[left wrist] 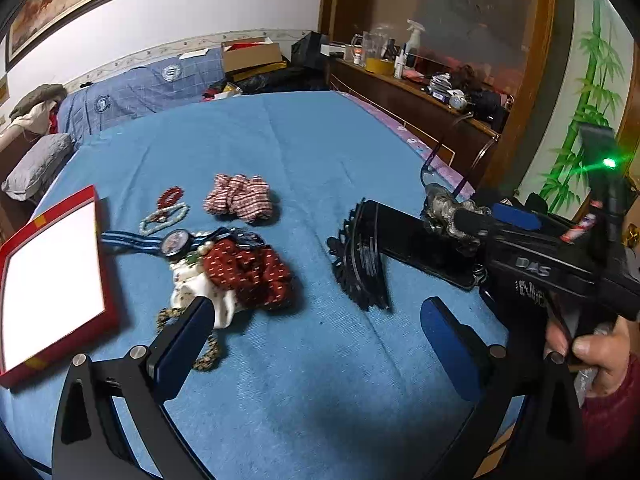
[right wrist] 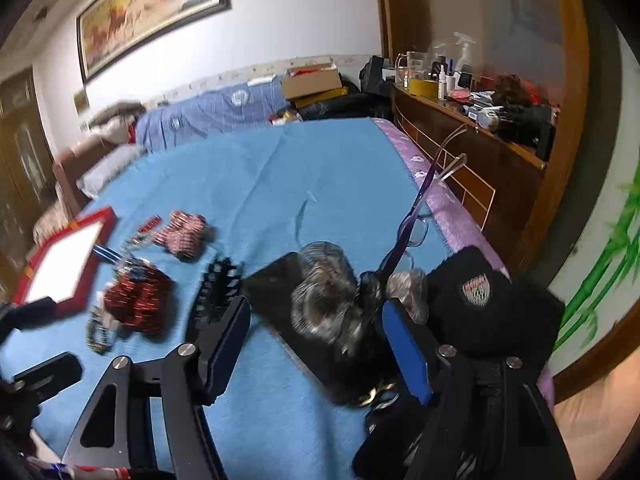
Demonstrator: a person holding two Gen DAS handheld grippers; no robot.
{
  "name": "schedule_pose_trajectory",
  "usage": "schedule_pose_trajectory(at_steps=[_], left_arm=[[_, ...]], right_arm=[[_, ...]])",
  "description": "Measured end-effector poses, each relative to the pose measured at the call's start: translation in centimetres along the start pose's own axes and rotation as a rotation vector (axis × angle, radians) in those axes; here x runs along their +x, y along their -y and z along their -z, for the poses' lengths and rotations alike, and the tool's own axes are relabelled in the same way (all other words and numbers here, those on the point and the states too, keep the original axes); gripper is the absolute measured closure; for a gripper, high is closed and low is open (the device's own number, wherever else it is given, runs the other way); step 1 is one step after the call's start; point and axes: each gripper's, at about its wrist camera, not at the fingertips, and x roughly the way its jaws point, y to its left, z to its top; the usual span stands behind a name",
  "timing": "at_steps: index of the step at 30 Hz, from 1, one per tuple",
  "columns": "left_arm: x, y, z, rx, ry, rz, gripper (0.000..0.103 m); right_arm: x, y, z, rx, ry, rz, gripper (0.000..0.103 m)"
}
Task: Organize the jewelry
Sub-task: 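Grasp the grey sheer scrunchie with the right tool while the left tool approaches the black claw clip, then close the left tool on the black claw hair clip and lift it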
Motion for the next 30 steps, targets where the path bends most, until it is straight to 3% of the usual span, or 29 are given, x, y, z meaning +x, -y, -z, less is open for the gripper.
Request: schedule_pose_trajectory(at_steps=[5, 7, 9, 12, 19, 30], left_arm=[[1.7, 0.8, -0.6, 0.021, -0.010, 0.011, 0.001], [2.5, 0.9, -0.8, 0.021, -0.020, 0.016, 0.001], [3.1, 0.9, -1.0, 0.019, -0.034, 0.027, 0.002], [4.2, 1.0, -1.3, 0.019, -0.051, 0.036, 0.010], [7.6, 2.0, -2.3, 0.024, -0.095, 0.040, 0.015], [13.5, 3.1, -3.2, 0.054, -0.165, -0.038, 0.015]], right_arm=[[2.7, -0.5, -0.6, -0.060, -0.037, 0.032, 0.033], [3.6, -0.5, -0.8, -0.074, -0.061, 0.062, 0.047], [4.8, -0.2, -0.8, -0.071, -0.108, 0.073, 0.076], [5.1, 0.7, -0.7, -0.035, -0.119, 0.057, 0.087], [1.1, 2.4, -0.8, 0.091, 0.021, -0.064, 0.089], [-0.8, 2.3, -0.8, 0.110, 0.071, -0.108, 0.089]])
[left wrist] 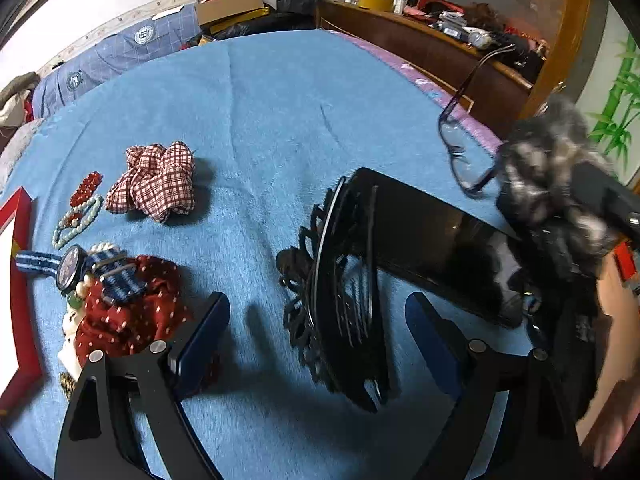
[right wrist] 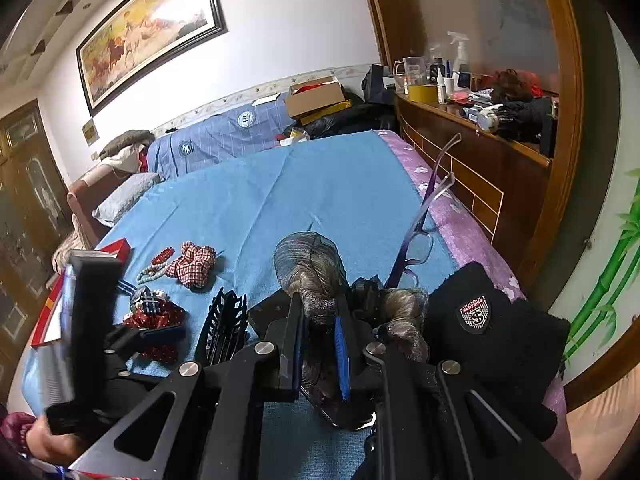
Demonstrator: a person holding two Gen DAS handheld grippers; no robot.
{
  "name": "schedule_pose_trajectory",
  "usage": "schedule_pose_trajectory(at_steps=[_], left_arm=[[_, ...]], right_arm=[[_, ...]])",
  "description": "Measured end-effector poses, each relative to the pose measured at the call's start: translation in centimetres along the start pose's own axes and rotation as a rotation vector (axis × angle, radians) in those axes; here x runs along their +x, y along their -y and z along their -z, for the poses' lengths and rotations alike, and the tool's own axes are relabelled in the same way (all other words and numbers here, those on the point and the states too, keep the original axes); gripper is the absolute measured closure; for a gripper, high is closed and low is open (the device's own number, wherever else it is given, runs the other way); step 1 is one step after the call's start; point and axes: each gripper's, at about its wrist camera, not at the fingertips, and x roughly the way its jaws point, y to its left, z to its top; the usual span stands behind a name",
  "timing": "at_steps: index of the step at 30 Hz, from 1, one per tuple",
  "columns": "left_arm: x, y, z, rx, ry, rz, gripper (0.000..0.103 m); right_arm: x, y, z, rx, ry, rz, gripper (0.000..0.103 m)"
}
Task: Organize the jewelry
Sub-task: 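Close the left tool on the black claw hair clip and lift it, then carry the claw clip with the left tool while the right tool carries the scrunchie to the tray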
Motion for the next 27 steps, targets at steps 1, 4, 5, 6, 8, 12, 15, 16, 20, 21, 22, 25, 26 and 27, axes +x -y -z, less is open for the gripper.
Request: schedule_pose_trajectory(at_steps=[1, 4, 5, 6, 8, 12, 15, 16, 20, 21, 22, 25, 26, 27], left_arm=[[0.3, 0.0, -0.1, 0.002, -0.002, -0.009, 0.021], [1.1, -0.1, 0.1, 0.005, -0.021, -0.007, 0.037], [1.0, 0.0, 0.1, 0.011, -0.007, -0.013, 0.041], [1.0, 0.1, 0.1, 0.018, -0.004, -0.023, 0.044], [0.7, 0.5, 0.4, 0.030, 0.006, -0.048, 0.057], [-0.1, 0.0, 0.7, 0.018, 0.034, -0.027, 0.060], [-1.0, -0.6, 1.0, 0.003, 0.058, -0.020, 0.060], [-1.3, -0.7, 1.1, -0.003, 0.064, -0.020, 0.061], [-3.5, -2.0, 1.8, -0.017, 0.108, -0.040, 0.061], [-4.0, -2.2, 1.9, -0.022, 0.119, -0.045, 0.061], [-4.6, -2.5, 2.1, -0.028, 0.131, -0.049, 0.061], [-6.1, -3.4, 2.8, -0.042, 0.167, -0.084, 0.061], [-6.7, -3.8, 3.1, -0.046, 0.178, -0.097, 0.060], [-7.0, -4.1, 3.1, -0.050, 0.183, -0.105, 0.060]], right_arm=[[-0.1, 0.1, 0.0, -0.001, 0.002, 0.001, 0.089], [-0.2, 0.2, 0.2, 0.012, 0.005, -0.010, 0.089], [-0.3, 0.3, 0.2, 0.014, 0.004, -0.012, 0.089], [-0.3, 0.4, 0.3, 0.018, 0.002, -0.018, 0.089], [-0.3, 0.3, 0.6, 0.020, -0.001, -0.021, 0.089], [-0.3, 0.1, 0.9, 0.027, -0.006, -0.035, 0.089], [-0.4, -0.2, 1.1, 0.026, -0.008, -0.043, 0.089], [-0.4, -0.3, 1.2, 0.026, -0.010, -0.047, 0.089], [-0.4, -0.6, 1.3, 0.025, -0.014, -0.061, 0.089], [-0.4, -0.8, 1.5, 0.024, -0.015, -0.065, 0.089], [-0.4, -1.1, 1.5, 0.023, -0.016, -0.070, 0.089], [-0.3, -2.0, 1.8, 0.009, -0.024, -0.085, 0.089], [-0.2, -2.2, 1.8, 0.005, -0.027, -0.090, 0.089], [0.0, -2.6, 1.8, -0.004, -0.032, -0.097, 0.089]])
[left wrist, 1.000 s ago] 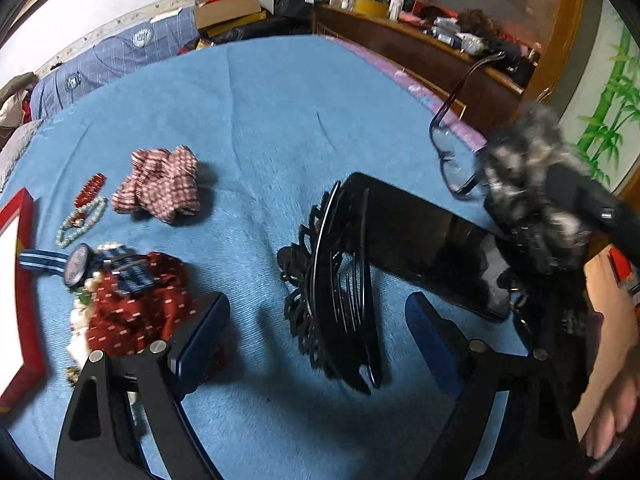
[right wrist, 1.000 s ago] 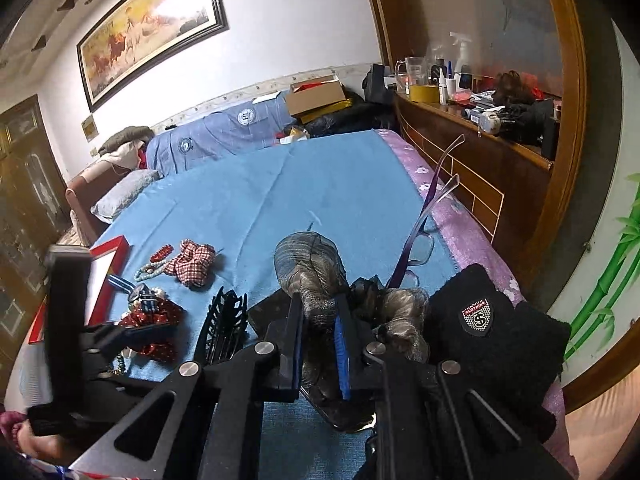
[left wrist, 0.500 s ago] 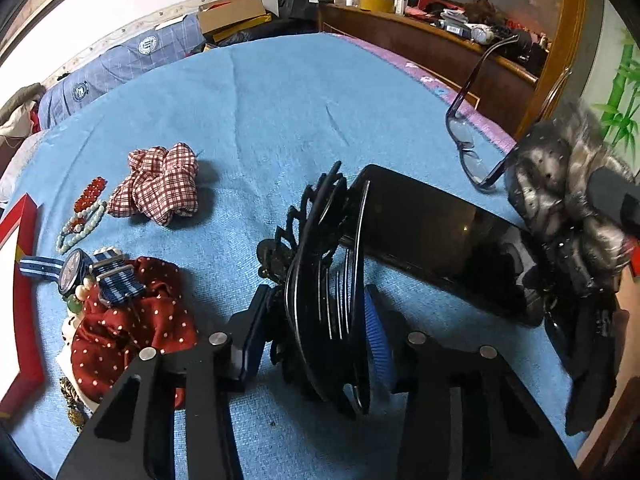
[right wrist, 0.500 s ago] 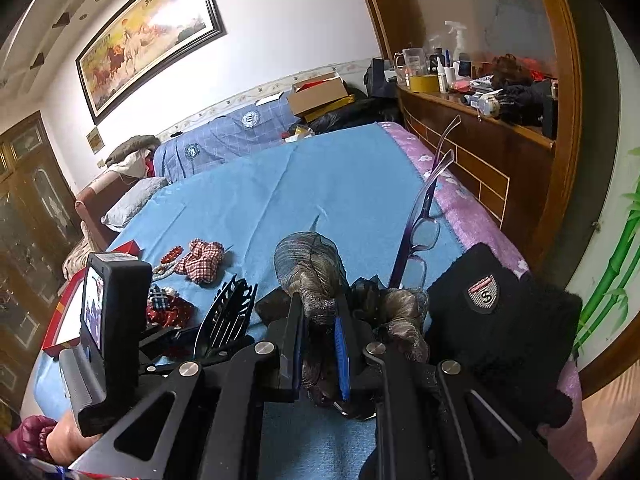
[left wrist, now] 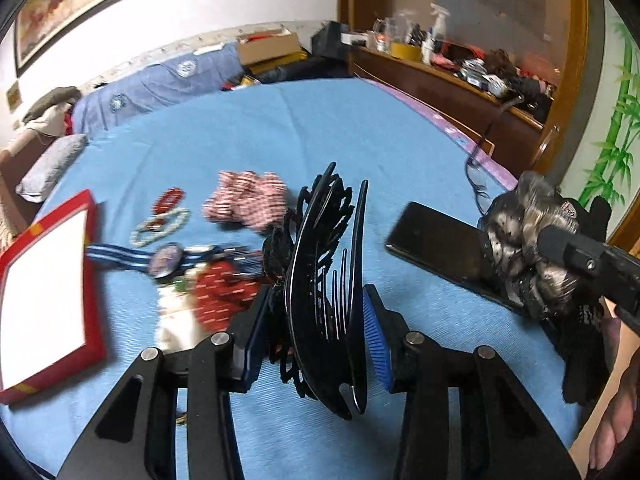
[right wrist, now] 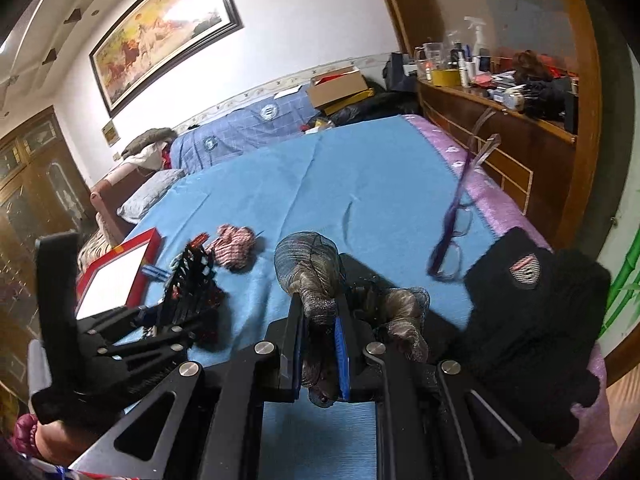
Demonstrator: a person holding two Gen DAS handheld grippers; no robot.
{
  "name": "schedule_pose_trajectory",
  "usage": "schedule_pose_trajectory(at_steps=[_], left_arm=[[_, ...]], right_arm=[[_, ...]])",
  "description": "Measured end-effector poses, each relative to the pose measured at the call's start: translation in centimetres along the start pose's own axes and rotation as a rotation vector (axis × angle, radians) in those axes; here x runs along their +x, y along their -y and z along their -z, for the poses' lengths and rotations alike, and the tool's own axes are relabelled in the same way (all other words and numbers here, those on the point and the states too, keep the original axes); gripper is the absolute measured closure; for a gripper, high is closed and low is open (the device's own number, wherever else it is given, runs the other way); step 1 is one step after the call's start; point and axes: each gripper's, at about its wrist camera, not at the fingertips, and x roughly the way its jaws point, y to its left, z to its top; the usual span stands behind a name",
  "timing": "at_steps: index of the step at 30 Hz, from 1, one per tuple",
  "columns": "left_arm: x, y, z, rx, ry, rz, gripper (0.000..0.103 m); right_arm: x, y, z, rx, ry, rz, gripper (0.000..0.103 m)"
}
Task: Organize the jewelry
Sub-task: 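Carry the claw clip with the left tool while the right tool carries the scrunchie to the tray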
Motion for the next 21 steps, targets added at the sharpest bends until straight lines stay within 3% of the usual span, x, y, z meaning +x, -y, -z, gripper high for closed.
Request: schedule_pose_trajectory(at_steps=[11, 21], left_arm=[[-3.3, -4.9, 2.1, -0.063, 0.069, -0.110, 0.060], [-5.1, -8.9, 3.4, -0.131, 0.094, -0.163, 0.060]], right_arm=[[1.4, -4.3, 0.1, -0.084, -0.030, -0.062, 0.089], [3.5, -8.8, -0.1, -0.159, -0.075, -0.126, 0.089]])
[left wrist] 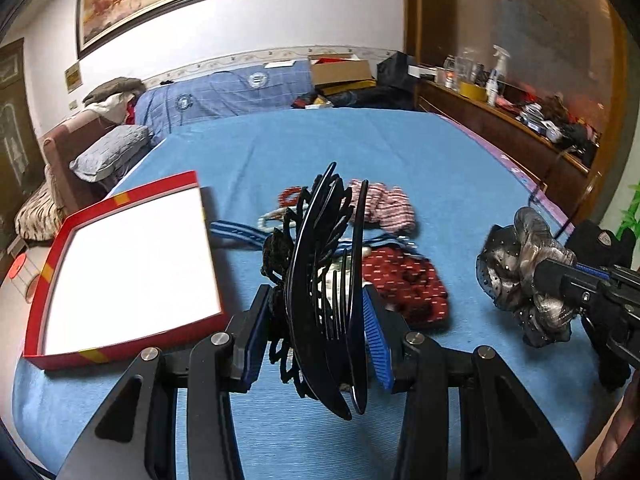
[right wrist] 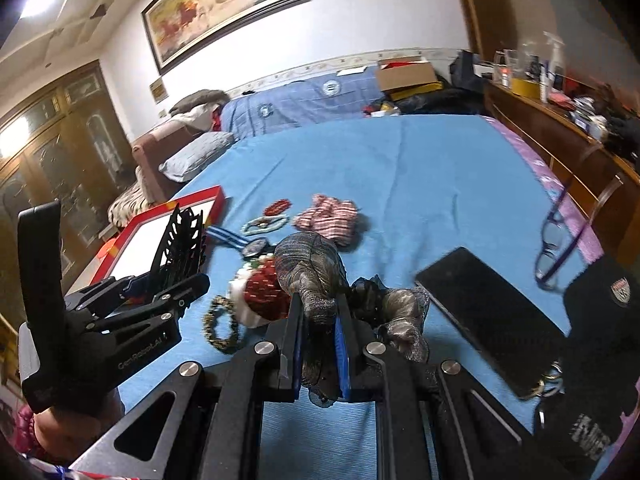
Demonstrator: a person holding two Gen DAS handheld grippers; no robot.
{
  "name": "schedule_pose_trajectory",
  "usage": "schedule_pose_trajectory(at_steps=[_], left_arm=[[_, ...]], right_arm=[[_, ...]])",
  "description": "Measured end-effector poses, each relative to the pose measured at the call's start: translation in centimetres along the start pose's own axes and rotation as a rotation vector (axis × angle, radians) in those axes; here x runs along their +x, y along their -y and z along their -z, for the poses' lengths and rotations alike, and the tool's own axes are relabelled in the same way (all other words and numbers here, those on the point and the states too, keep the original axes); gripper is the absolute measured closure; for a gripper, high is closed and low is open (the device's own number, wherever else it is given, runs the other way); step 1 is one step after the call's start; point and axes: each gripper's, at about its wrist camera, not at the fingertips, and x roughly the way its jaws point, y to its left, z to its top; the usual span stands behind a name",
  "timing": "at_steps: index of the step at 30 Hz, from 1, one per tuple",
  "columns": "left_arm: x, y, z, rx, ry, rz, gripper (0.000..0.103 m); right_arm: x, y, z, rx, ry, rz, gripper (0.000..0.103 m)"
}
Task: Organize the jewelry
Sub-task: 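Carry the claw clip with the left tool while the right tool carries the scrunchie to the tray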
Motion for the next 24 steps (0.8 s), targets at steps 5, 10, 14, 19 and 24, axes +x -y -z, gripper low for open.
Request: schedule_pose_trajectory(at_steps=[5, 10, 14, 19, 24], left_arm=[[-0.4, -2.0, 0.3, -0.032, 0.007, -0.013, 0.060], [-0.8, -4.0, 0.5, -0.062, 0.011, -0.026, 0.060], [-1.2, -5.6, 0.6, -0.094, 0.018, -0.034, 0.060], [-2.0, -8.1, 1.0, -0.143, 0.027, -0.054, 0.060], [-2.7, -11.0, 1.3, -0.190, 0.035, -0.080, 0.060]], right_arm=[[1.0, -1.9, -0.5, -0.031, -0.011, -0.024, 0.089], [1.9, -3.7, -0.9, -0.059, -0.024, -0.048, 0.089], [2.7, -5.2, -1.3, -0.086, -0.031, -0.063, 0.088], [3.5, -7.3, -1.6, -0.116, -0.038, -0.090, 0.088], [4.4, -9.1, -2.2, -0.142, -0.046, -0.118, 0.088]])
